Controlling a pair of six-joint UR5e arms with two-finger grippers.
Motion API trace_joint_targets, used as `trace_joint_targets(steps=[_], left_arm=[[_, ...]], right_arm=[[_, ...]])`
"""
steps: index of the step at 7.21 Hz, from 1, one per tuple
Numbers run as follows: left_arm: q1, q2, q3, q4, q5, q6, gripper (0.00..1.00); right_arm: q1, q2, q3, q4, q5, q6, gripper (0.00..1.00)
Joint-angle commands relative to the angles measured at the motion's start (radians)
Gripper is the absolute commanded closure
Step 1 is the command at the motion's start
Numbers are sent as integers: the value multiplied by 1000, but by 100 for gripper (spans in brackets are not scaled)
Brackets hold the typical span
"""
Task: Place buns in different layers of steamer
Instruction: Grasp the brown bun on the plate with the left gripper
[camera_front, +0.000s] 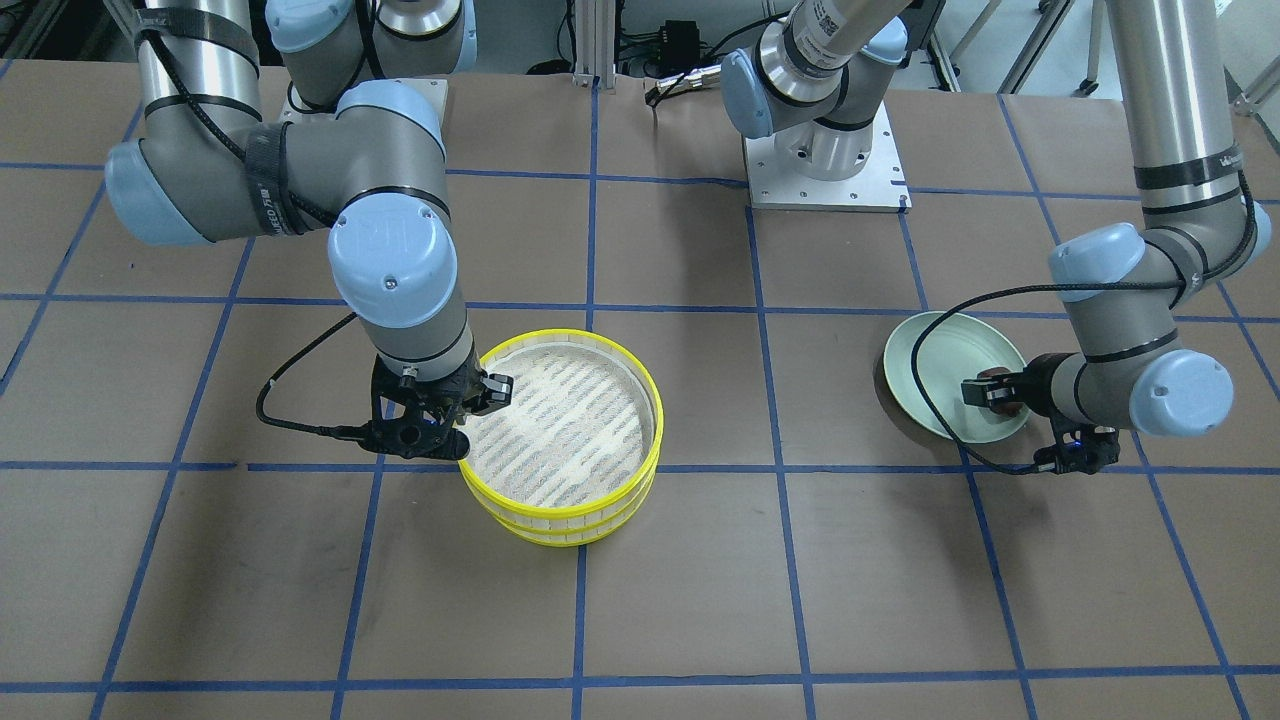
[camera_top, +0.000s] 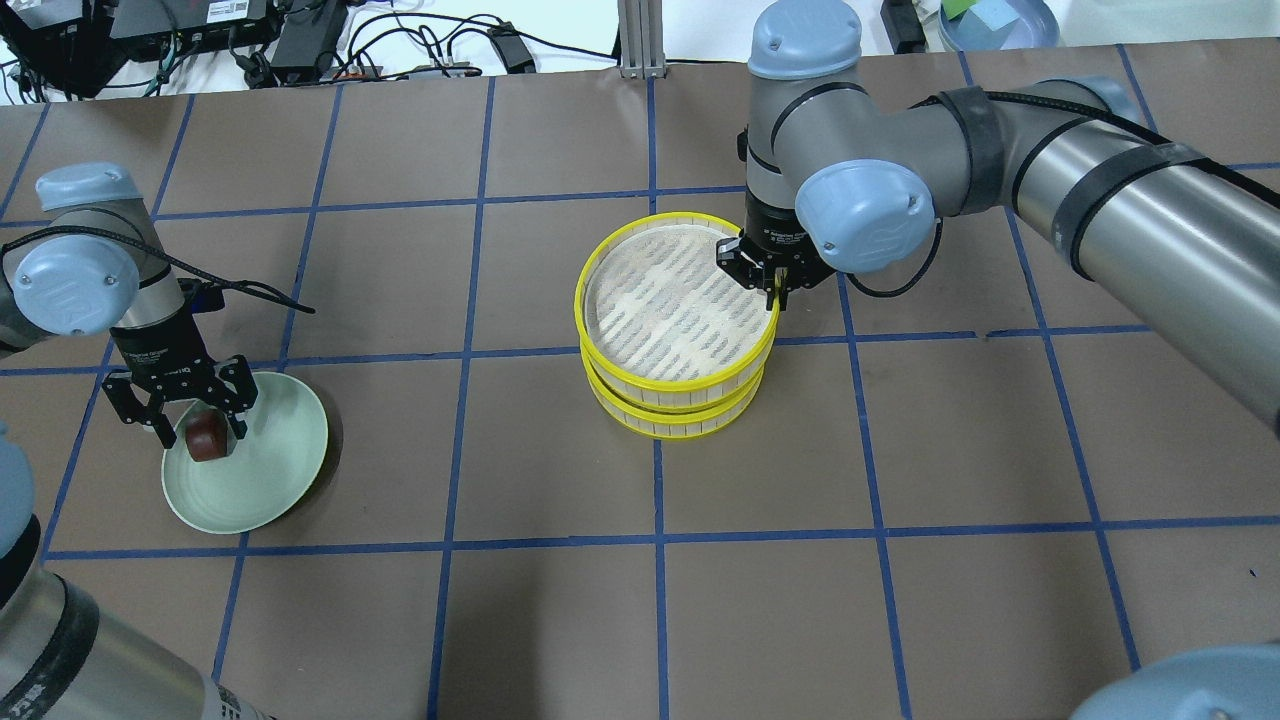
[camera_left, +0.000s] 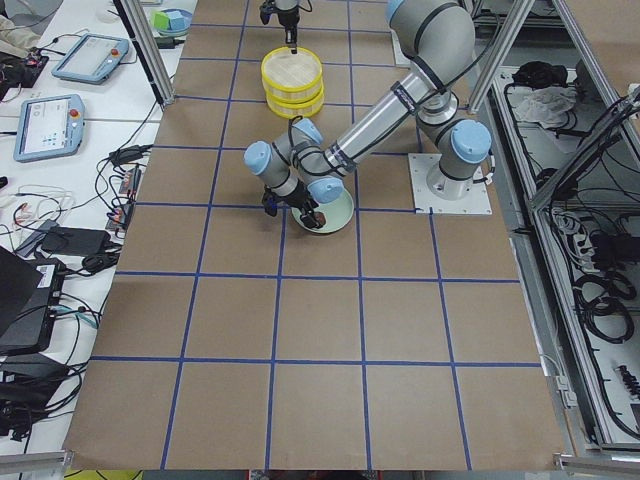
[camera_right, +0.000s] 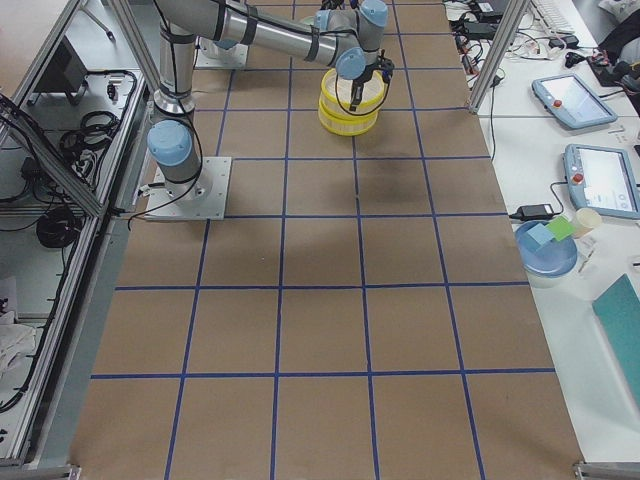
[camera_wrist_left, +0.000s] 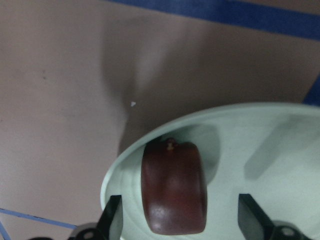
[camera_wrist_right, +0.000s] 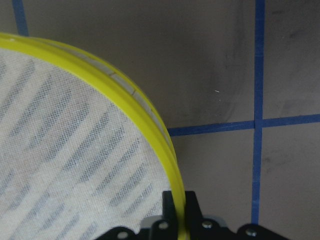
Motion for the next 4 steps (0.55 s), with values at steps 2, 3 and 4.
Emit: trace_joint_targets(steps=[2,3,4], left_arm=[[0,-5,0,50,-44,2,90],[0,-5,8,51,-52,8,100],[0,-2,10,45,-52,21,100]], right_arm=[[9,7,0,-2,0,4,100],[9,9,0,-2,0,4,100],[9,9,0,0,0,-2,100]])
